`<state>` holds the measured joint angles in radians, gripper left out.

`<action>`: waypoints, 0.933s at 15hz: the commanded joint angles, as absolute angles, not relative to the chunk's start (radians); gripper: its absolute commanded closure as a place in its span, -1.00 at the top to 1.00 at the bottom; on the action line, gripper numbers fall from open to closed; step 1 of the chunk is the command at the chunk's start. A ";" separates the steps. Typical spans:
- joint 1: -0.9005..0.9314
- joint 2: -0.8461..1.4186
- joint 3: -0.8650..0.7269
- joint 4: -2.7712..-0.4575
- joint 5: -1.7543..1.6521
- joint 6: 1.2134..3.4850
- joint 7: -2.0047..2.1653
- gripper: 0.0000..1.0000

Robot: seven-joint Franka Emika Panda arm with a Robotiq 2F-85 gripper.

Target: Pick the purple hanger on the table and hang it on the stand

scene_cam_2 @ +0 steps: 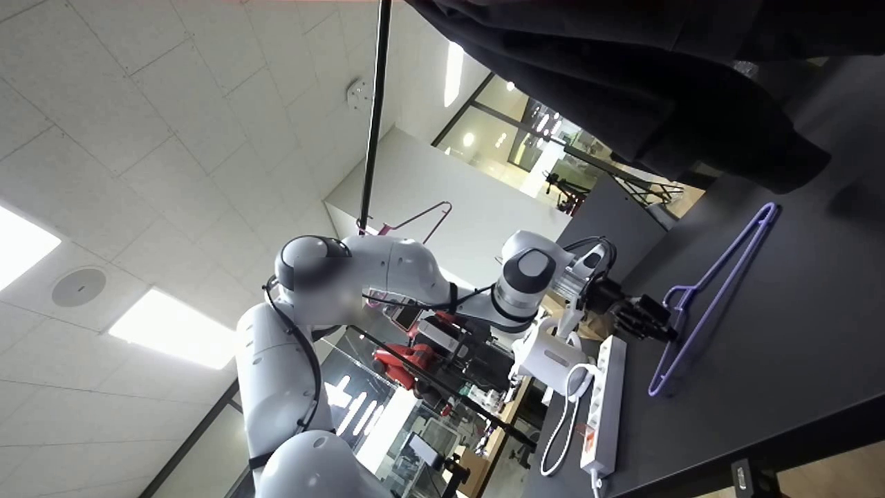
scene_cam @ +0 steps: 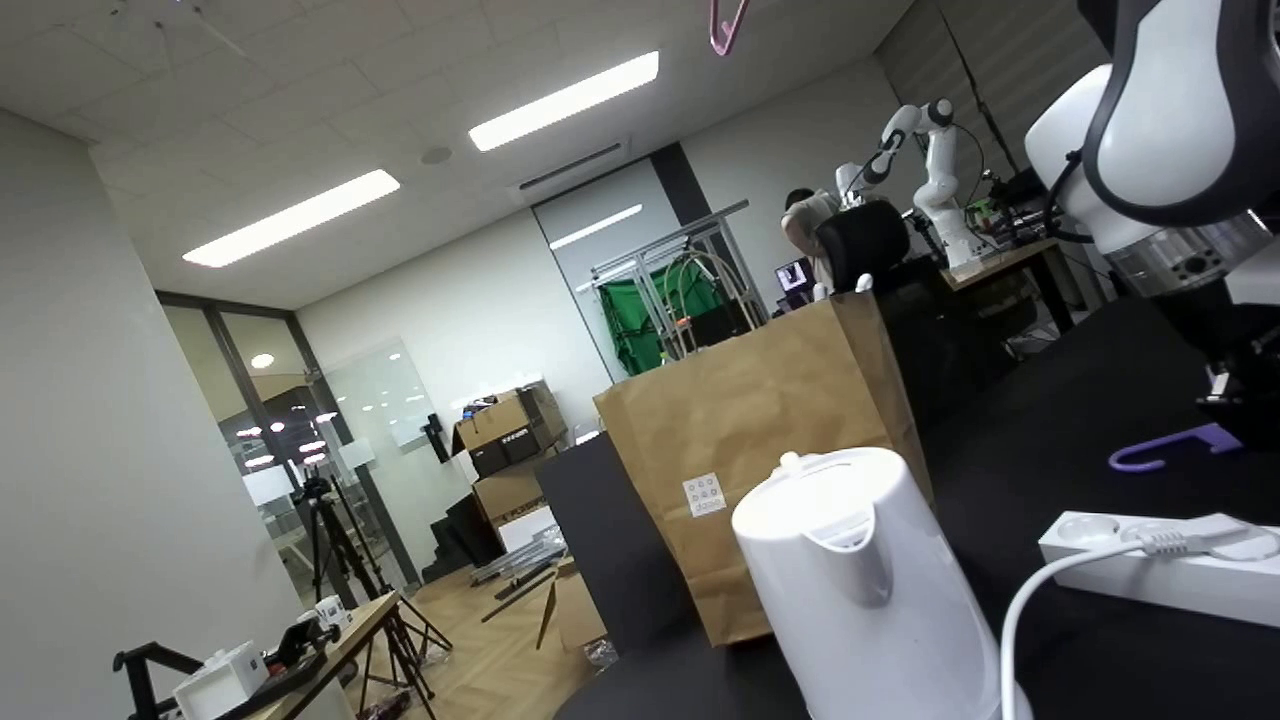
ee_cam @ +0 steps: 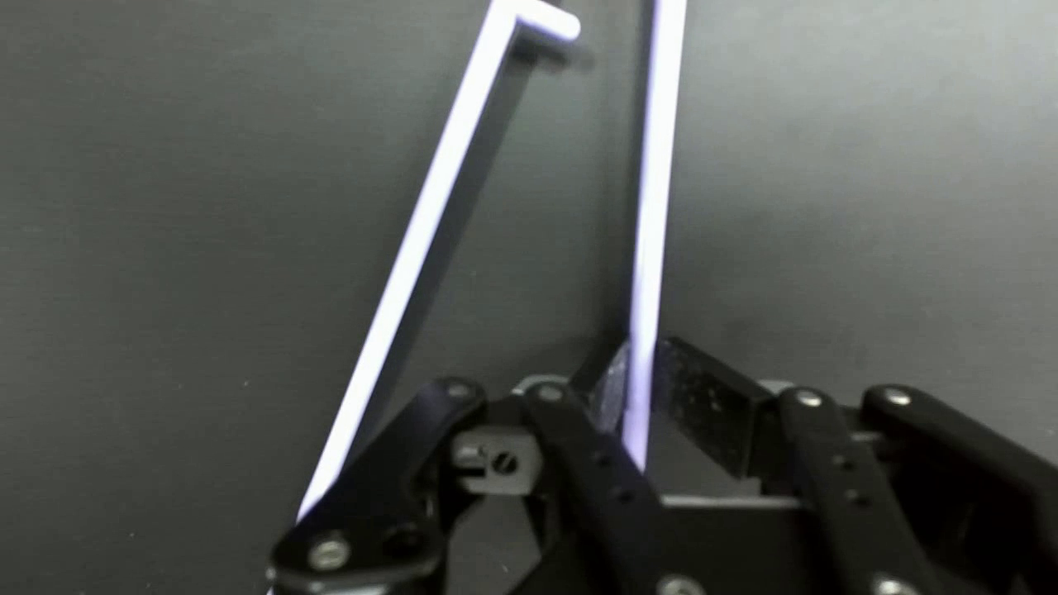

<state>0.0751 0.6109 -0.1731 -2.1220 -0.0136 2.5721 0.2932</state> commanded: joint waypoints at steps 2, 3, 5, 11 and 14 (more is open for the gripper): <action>0.042 0.495 -0.143 -2.176 -0.049 2.554 0.184 -0.91; 0.021 0.463 -0.120 -2.198 -0.034 2.577 0.136 -0.91; -0.021 0.403 -0.075 -2.237 0.003 2.608 0.045 -0.91; -0.211 0.227 0.114 -2.357 0.351 2.722 -0.309 -0.91; -0.345 0.181 0.250 -2.341 0.628 2.645 -0.579 -0.91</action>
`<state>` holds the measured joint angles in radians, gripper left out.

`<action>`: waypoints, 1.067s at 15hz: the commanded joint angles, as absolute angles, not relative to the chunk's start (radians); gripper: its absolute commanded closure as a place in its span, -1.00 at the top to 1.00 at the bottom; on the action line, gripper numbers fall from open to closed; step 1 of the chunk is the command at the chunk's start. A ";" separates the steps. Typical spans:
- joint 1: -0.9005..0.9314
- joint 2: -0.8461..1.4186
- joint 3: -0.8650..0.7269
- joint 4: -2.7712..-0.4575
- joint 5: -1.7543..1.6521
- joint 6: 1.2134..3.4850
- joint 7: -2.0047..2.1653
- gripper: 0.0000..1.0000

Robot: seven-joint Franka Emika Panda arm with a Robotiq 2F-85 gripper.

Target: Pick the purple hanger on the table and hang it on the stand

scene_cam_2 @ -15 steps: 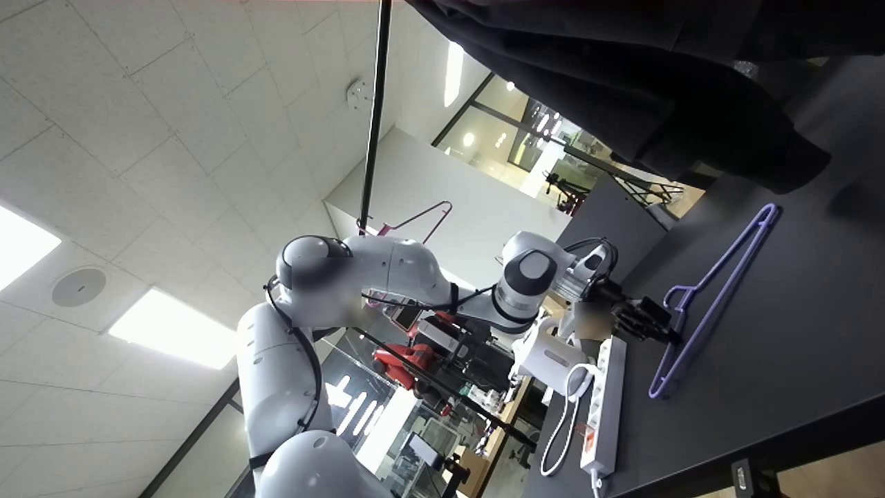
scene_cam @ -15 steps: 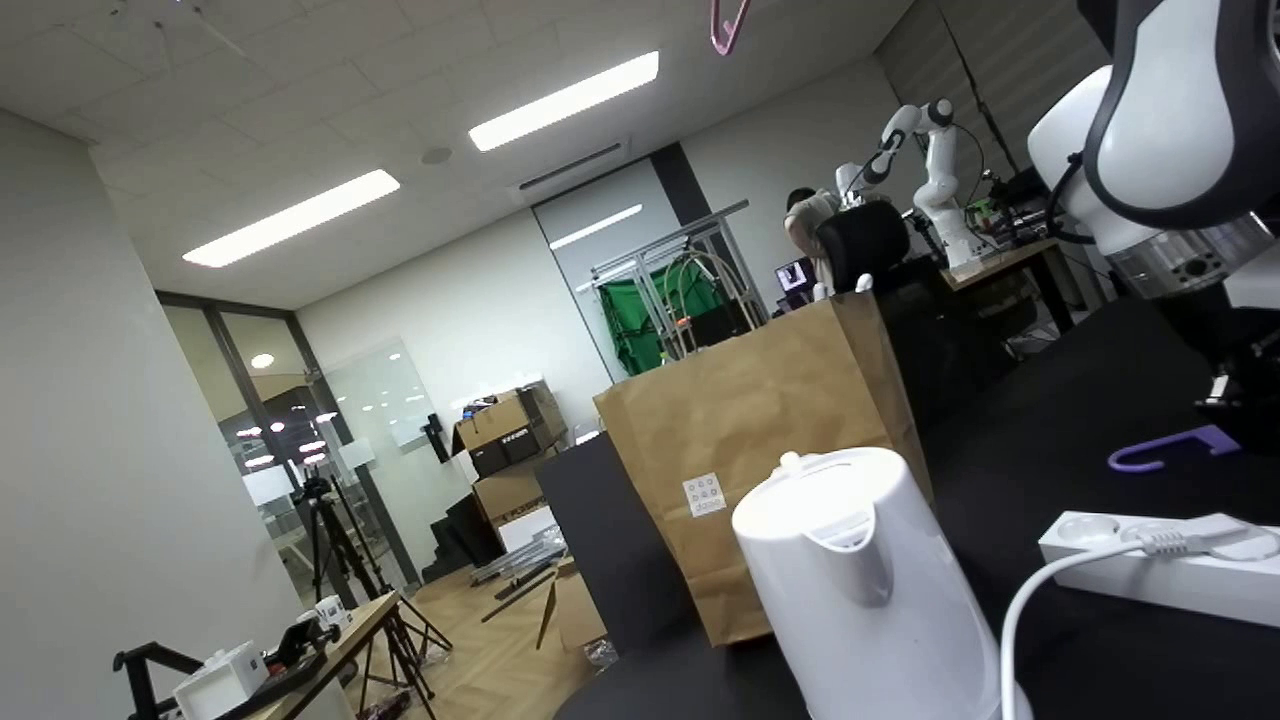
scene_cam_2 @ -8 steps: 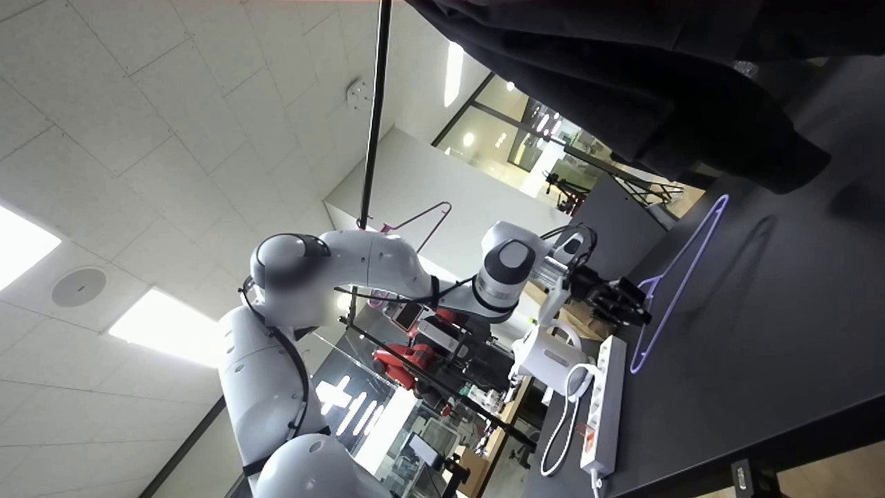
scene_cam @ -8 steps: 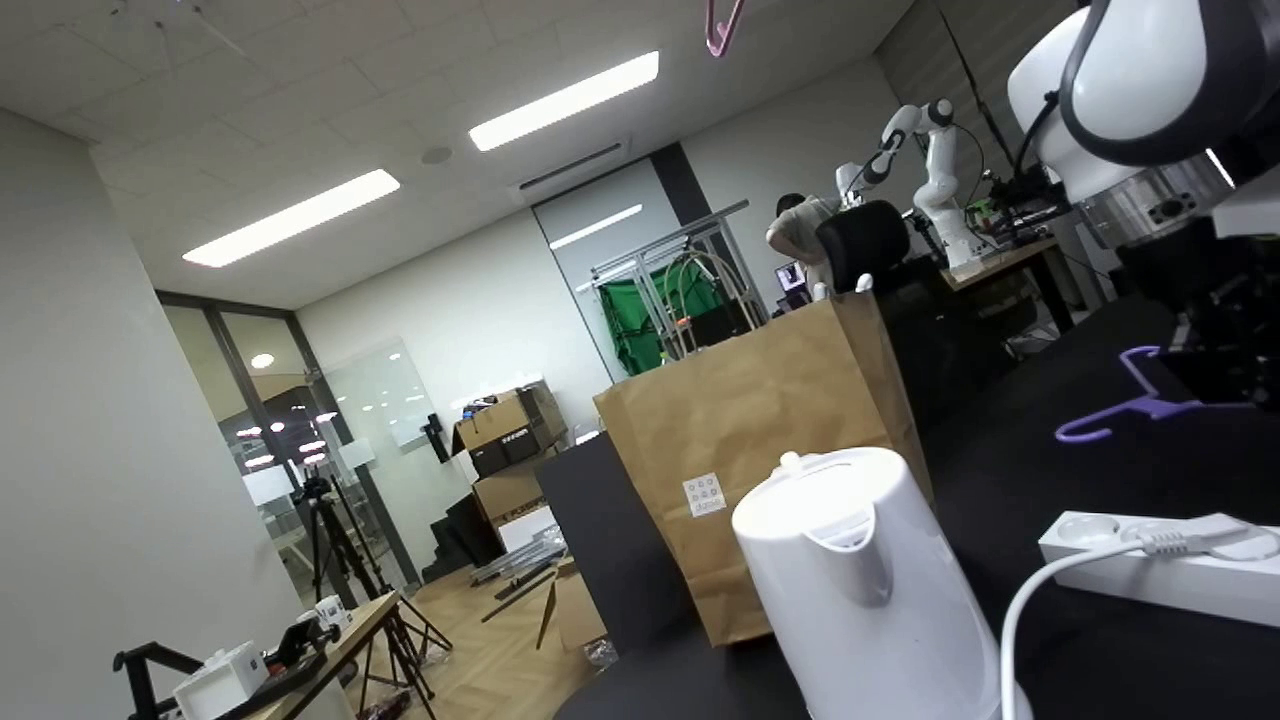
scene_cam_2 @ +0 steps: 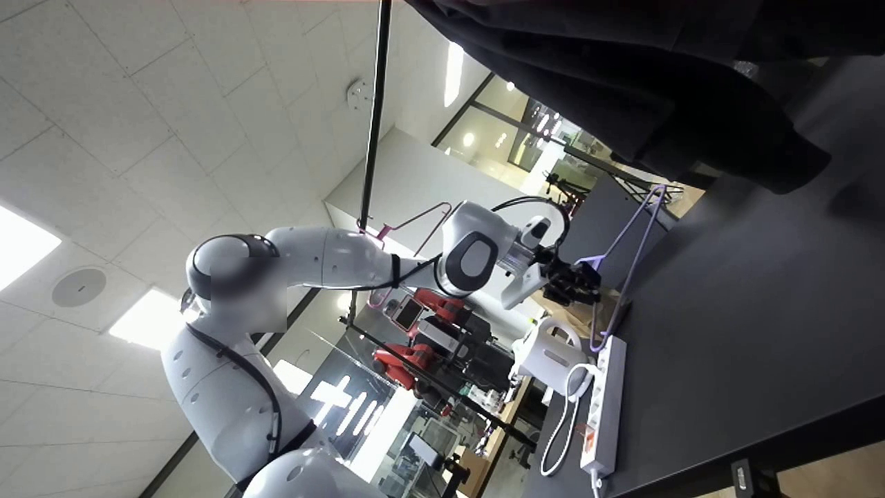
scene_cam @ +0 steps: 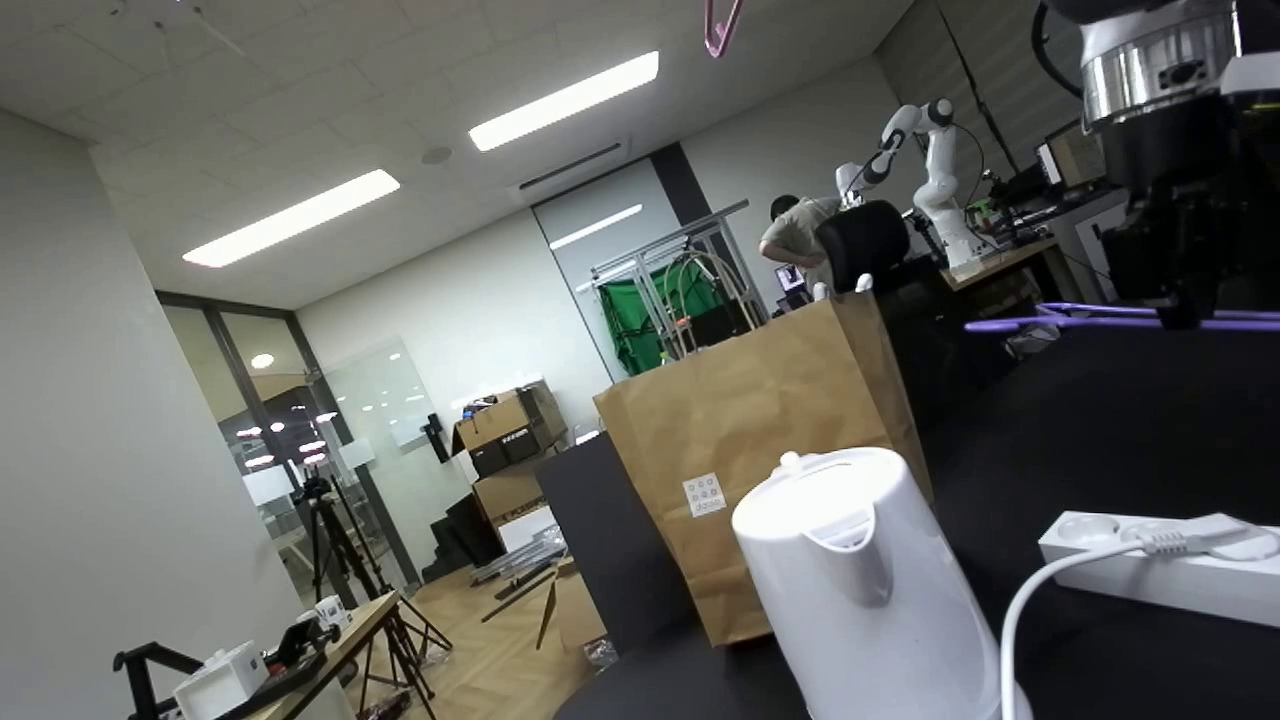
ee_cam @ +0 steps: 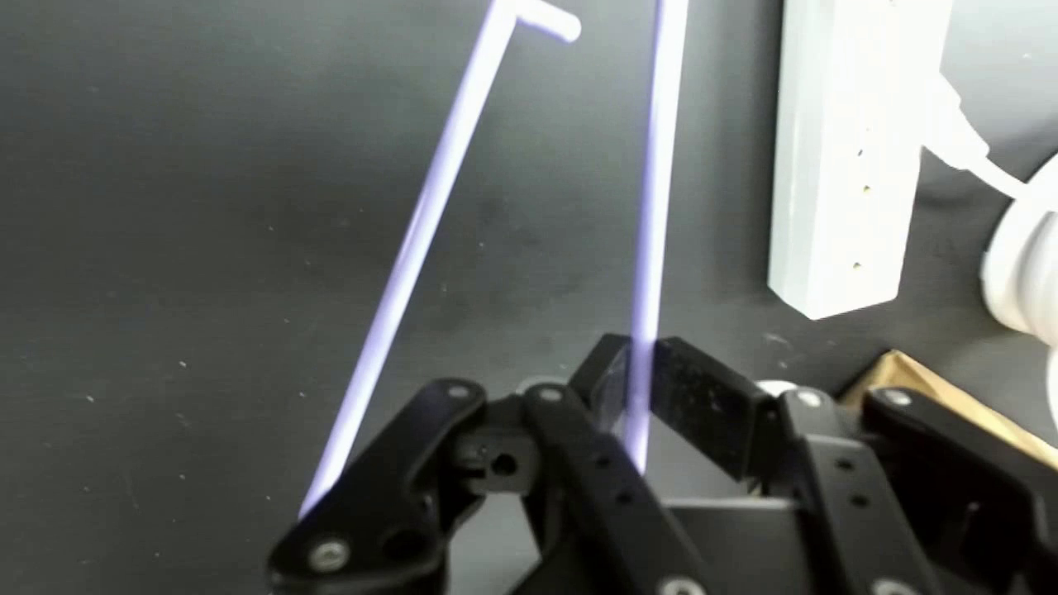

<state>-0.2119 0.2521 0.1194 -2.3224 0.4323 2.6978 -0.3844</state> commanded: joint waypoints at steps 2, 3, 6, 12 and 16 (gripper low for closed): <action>-0.384 0.169 0.266 -2.315 0.799 2.528 -0.758 -0.91; -0.330 0.165 0.197 -2.306 0.869 2.461 -0.834 -0.91; -0.419 0.163 0.202 -2.278 0.789 2.234 -0.910 -0.91; -0.262 0.172 0.041 -2.290 0.785 2.238 -0.903 -0.66; -0.252 0.173 0.042 -2.290 0.791 2.241 -0.903 -0.66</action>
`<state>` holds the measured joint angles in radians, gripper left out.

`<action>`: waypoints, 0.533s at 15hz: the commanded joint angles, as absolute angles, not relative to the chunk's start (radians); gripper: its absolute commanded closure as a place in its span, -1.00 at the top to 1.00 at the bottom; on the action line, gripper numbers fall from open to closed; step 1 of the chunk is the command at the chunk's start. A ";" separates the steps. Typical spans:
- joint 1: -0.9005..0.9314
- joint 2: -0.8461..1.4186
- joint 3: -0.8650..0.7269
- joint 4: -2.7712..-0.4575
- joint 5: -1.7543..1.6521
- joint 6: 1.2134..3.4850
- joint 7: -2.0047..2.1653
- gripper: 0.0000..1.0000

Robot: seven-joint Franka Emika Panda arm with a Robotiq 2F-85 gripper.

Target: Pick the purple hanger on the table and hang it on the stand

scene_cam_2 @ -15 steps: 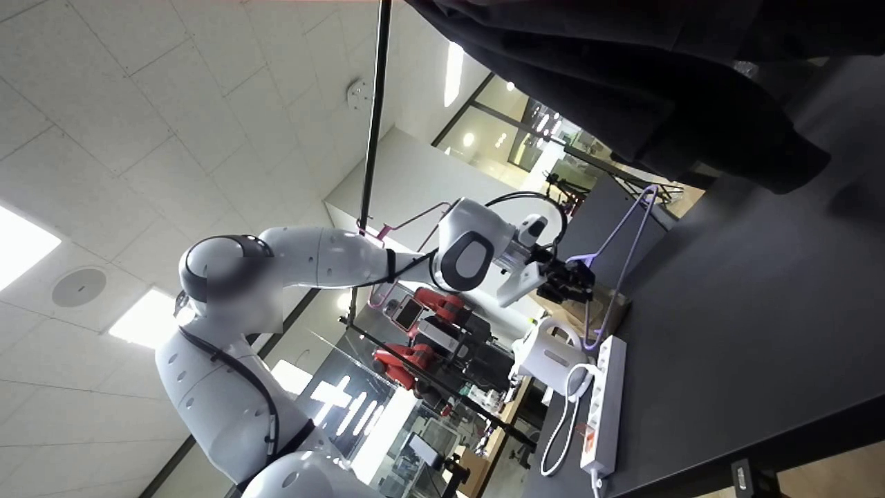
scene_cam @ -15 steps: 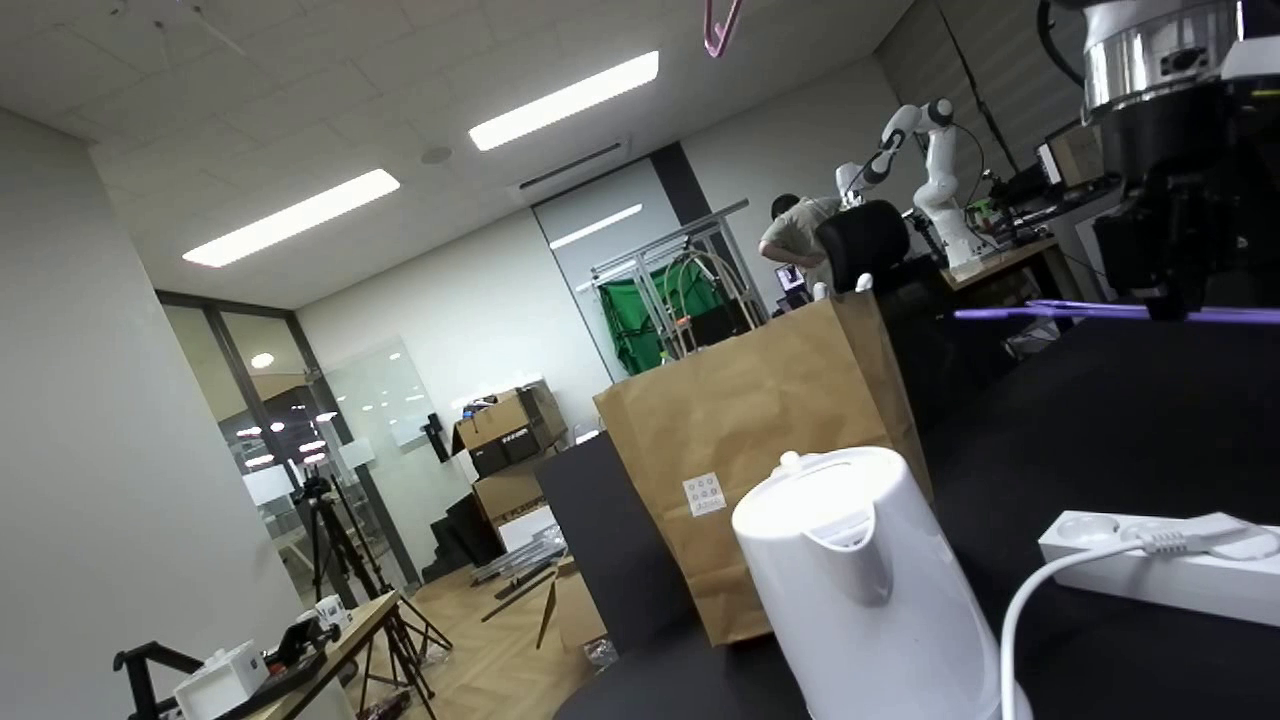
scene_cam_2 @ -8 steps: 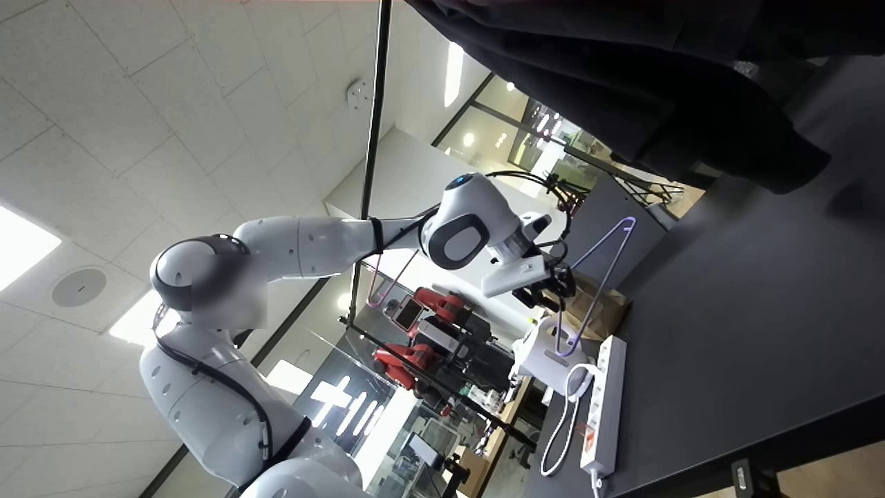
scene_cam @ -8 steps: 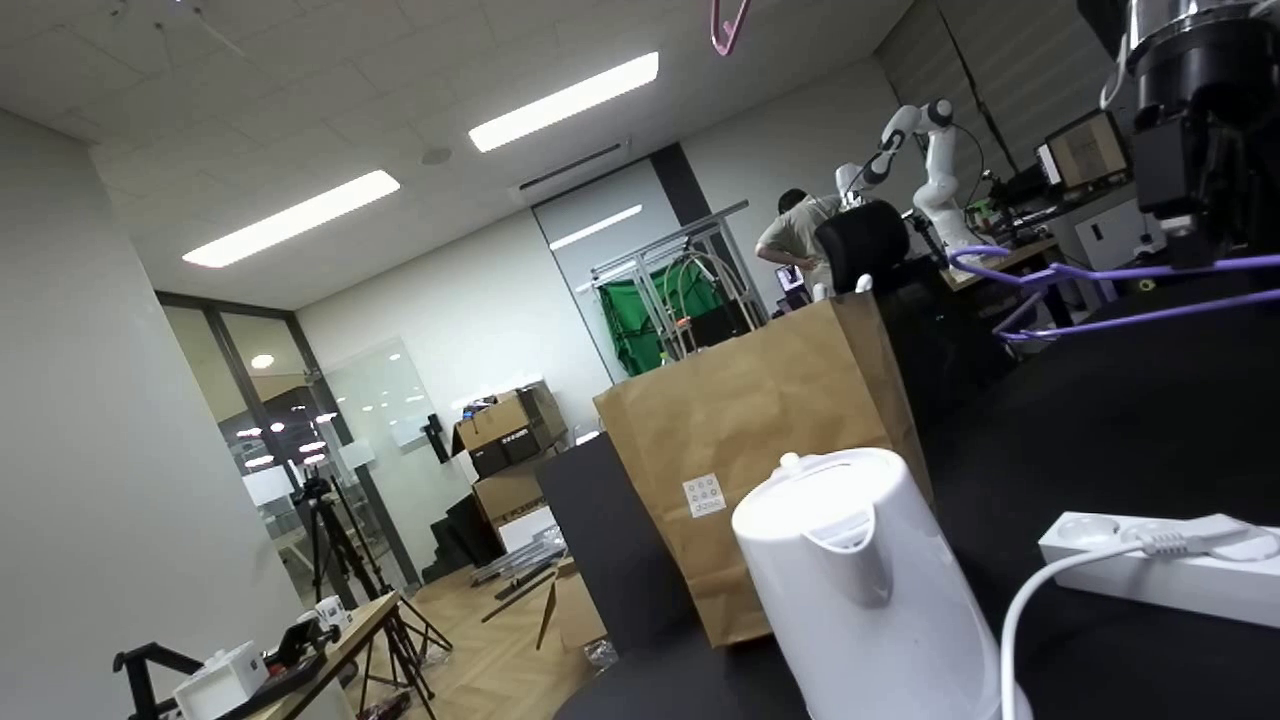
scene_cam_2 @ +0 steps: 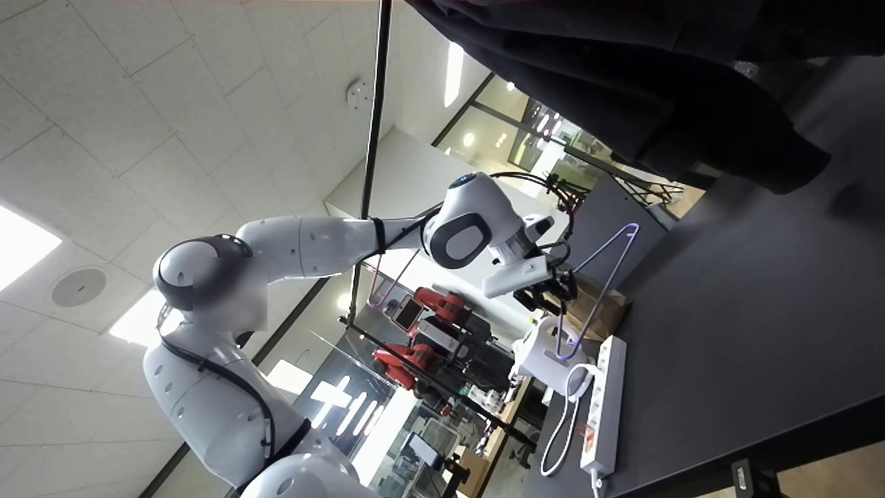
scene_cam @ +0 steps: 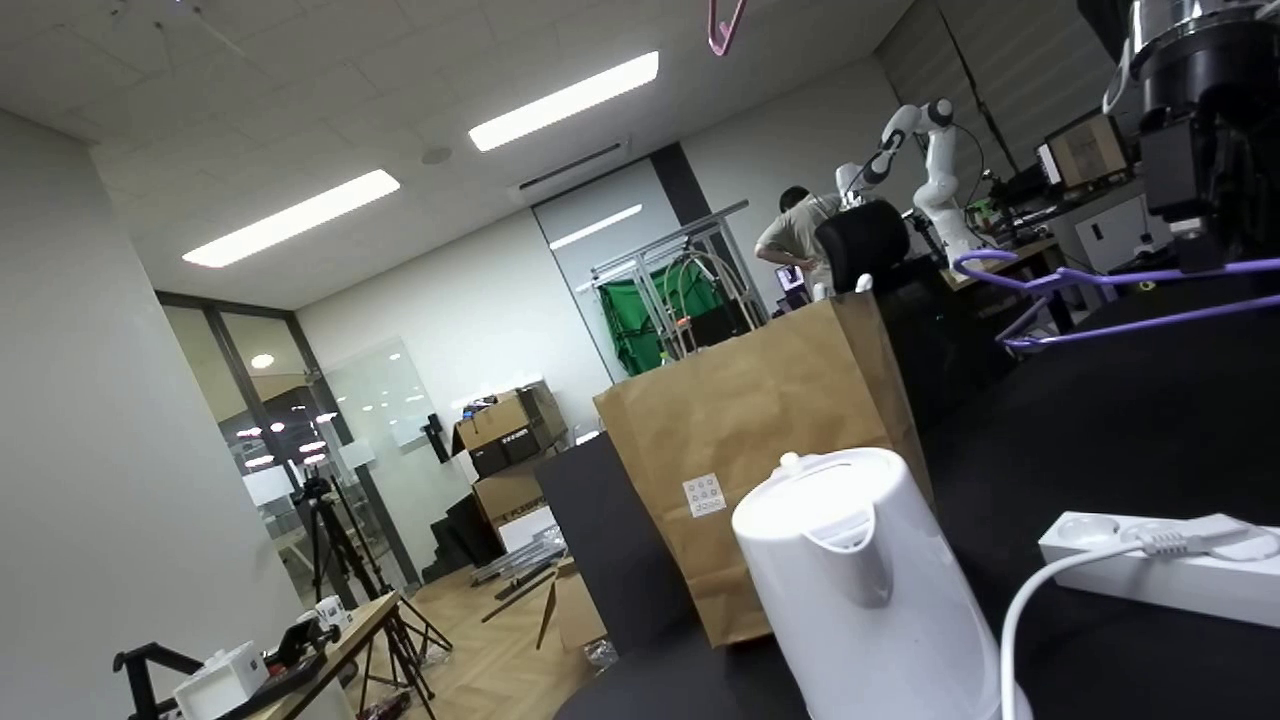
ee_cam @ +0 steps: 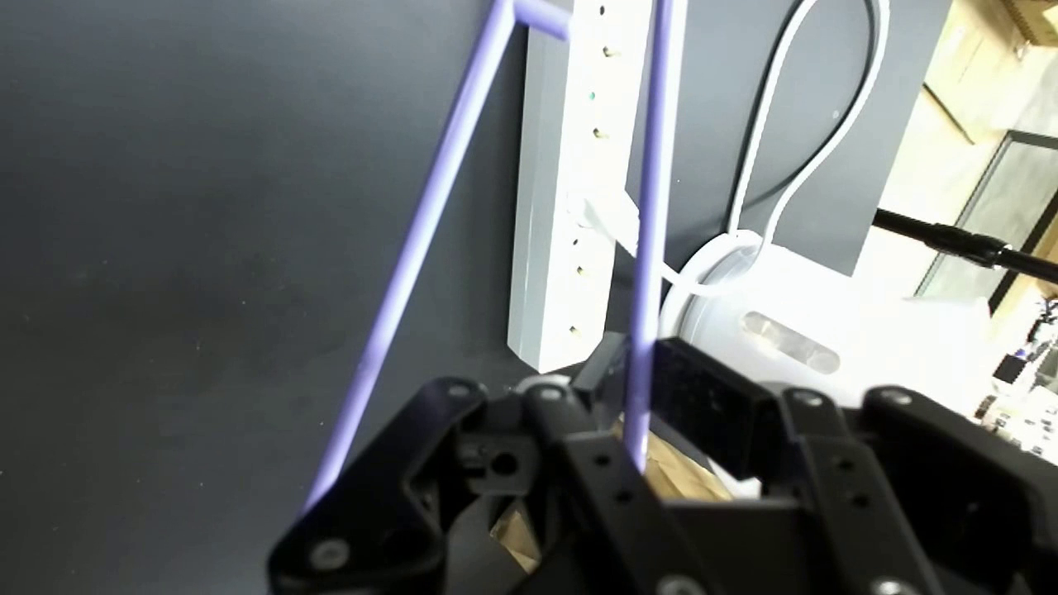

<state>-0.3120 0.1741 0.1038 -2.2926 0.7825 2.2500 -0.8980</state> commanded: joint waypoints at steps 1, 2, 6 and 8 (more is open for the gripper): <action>-0.253 0.173 0.041 -2.290 0.791 2.241 -0.903 -0.66; -0.253 0.173 0.041 -2.290 0.791 2.241 -0.903 -0.66; -0.253 0.173 0.040 -2.290 0.791 2.241 -0.903 -0.66; -0.251 0.182 0.040 -2.279 0.785 2.241 -0.895 -0.91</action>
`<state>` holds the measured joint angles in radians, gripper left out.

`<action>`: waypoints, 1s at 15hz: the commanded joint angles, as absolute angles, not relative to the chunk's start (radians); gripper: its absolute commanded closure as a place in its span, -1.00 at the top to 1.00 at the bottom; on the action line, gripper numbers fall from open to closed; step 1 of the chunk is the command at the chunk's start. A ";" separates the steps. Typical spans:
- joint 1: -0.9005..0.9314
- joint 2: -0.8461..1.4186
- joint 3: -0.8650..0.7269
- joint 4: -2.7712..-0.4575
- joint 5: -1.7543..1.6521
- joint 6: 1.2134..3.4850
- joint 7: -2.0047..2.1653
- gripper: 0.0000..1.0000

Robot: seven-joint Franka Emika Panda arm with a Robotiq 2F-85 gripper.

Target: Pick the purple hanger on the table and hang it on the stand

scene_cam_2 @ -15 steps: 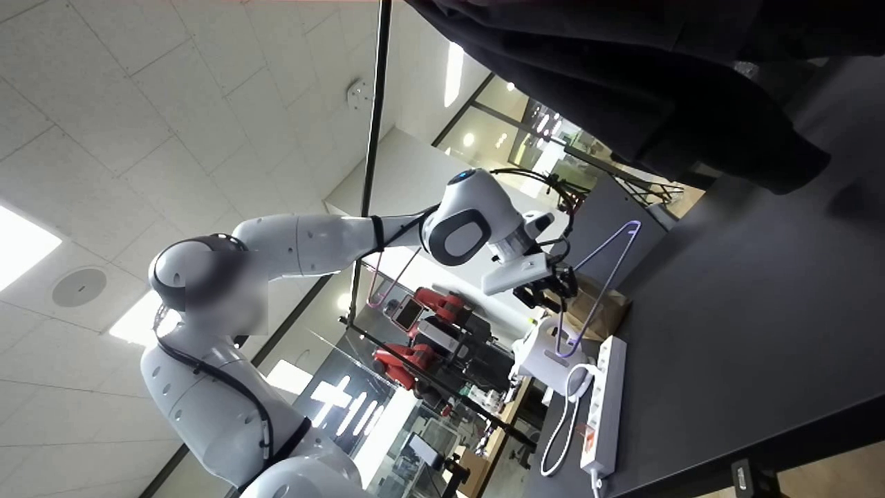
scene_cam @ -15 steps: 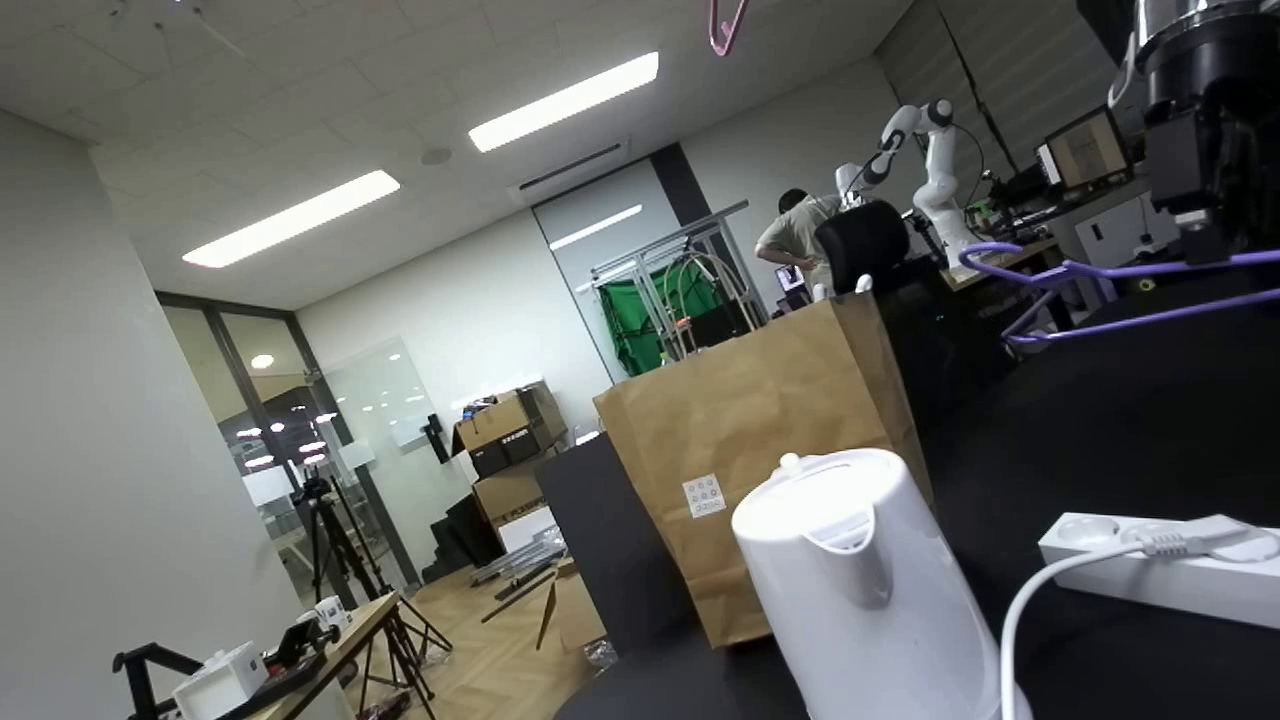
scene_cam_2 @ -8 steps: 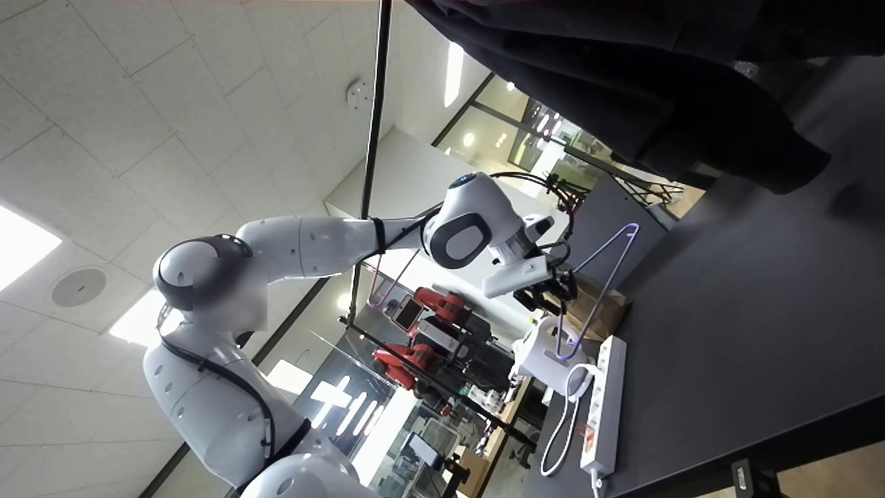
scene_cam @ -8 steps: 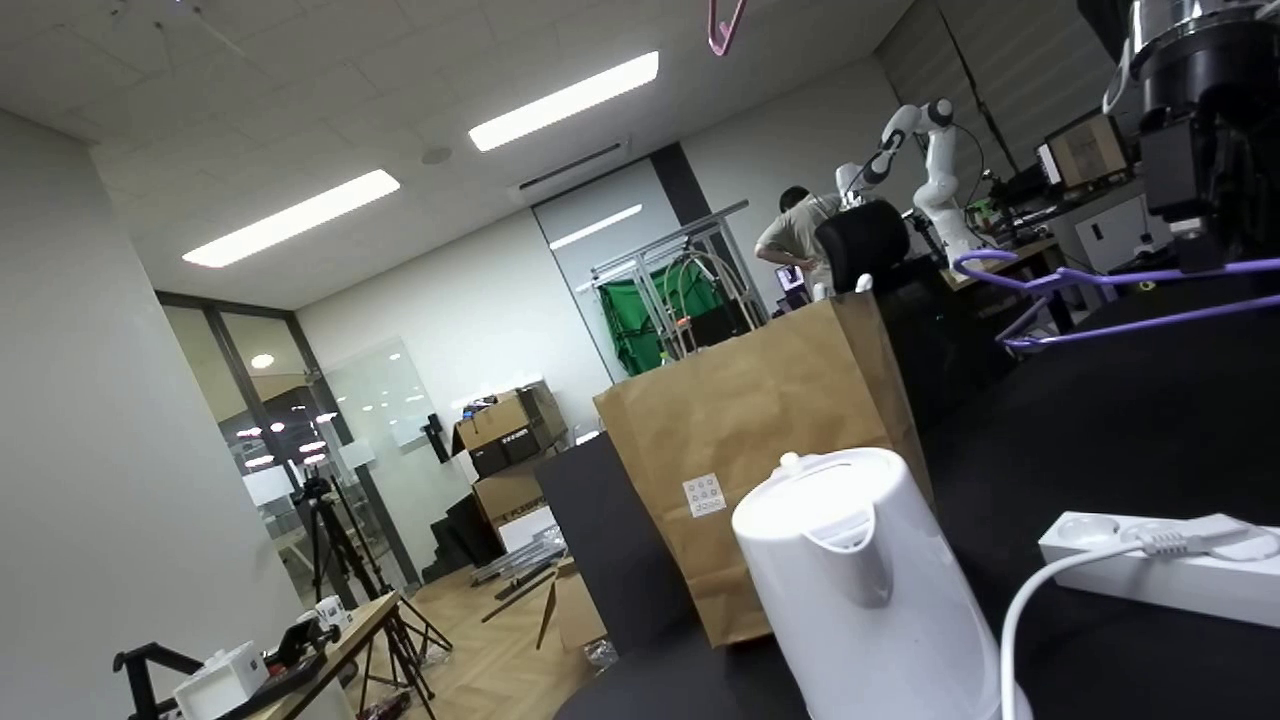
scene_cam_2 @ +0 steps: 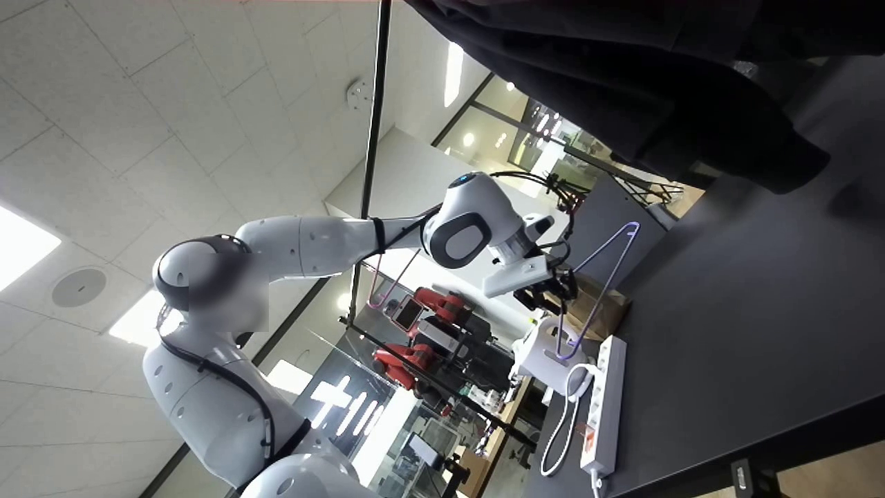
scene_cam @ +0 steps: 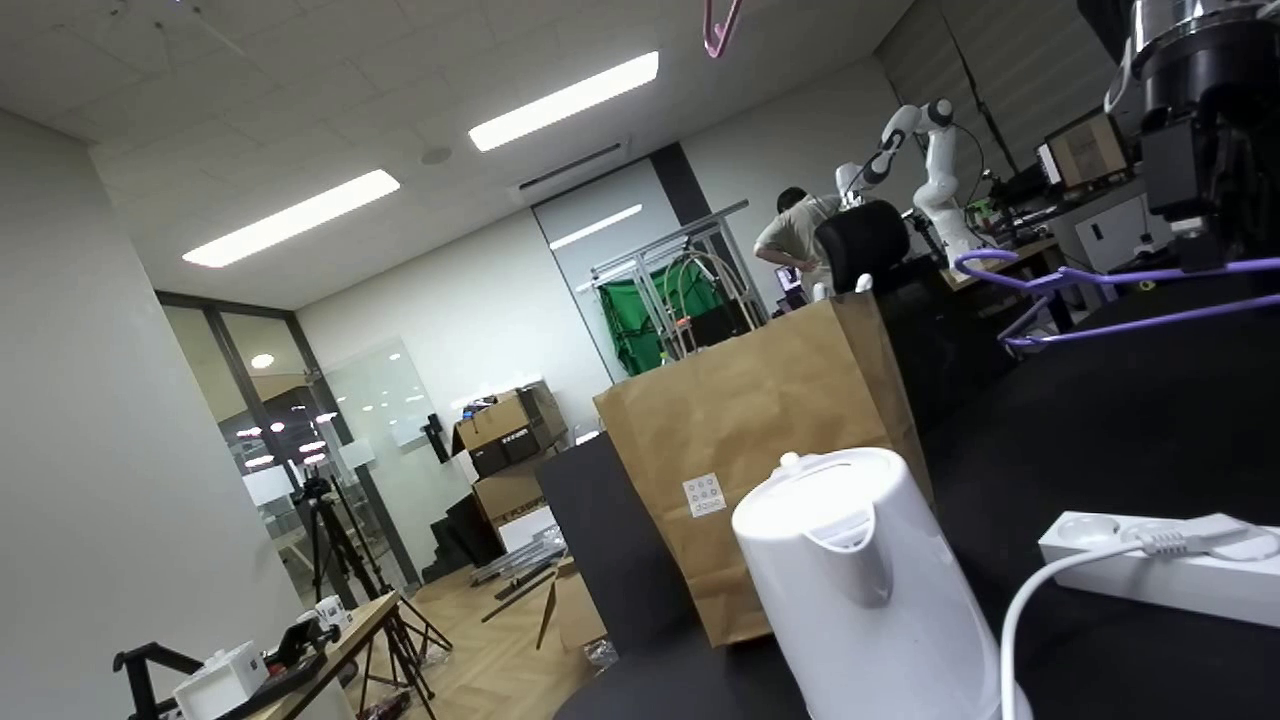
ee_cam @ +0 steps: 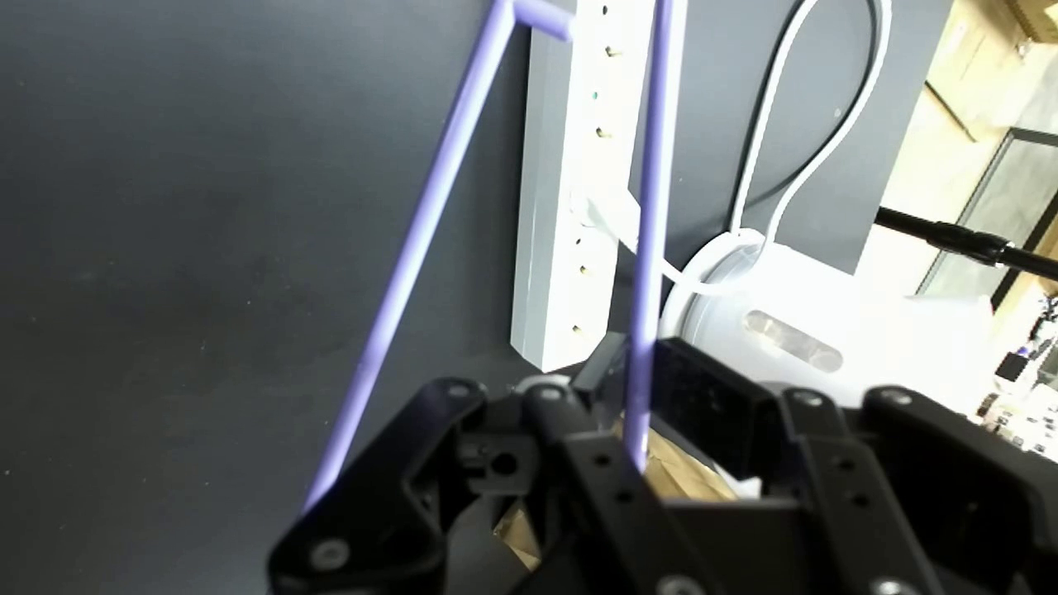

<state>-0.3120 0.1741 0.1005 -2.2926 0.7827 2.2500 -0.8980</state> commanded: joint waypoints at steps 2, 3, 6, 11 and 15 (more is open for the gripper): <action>-0.231 0.188 0.030 -2.253 0.808 2.246 -0.899 -0.91; -0.221 0.185 0.024 -2.238 0.826 2.241 -0.905 -0.91; -0.198 0.153 0.020 -2.182 0.921 2.226 -0.938 -0.91; -0.173 0.096 -0.007 -2.126 1.043 2.239 -1.013 -0.91; -0.163 0.036 -0.035 -2.132 1.124 2.242 -1.082 -0.91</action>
<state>-0.1831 0.0826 -0.0029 -2.1290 1.0648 2.2479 -1.0334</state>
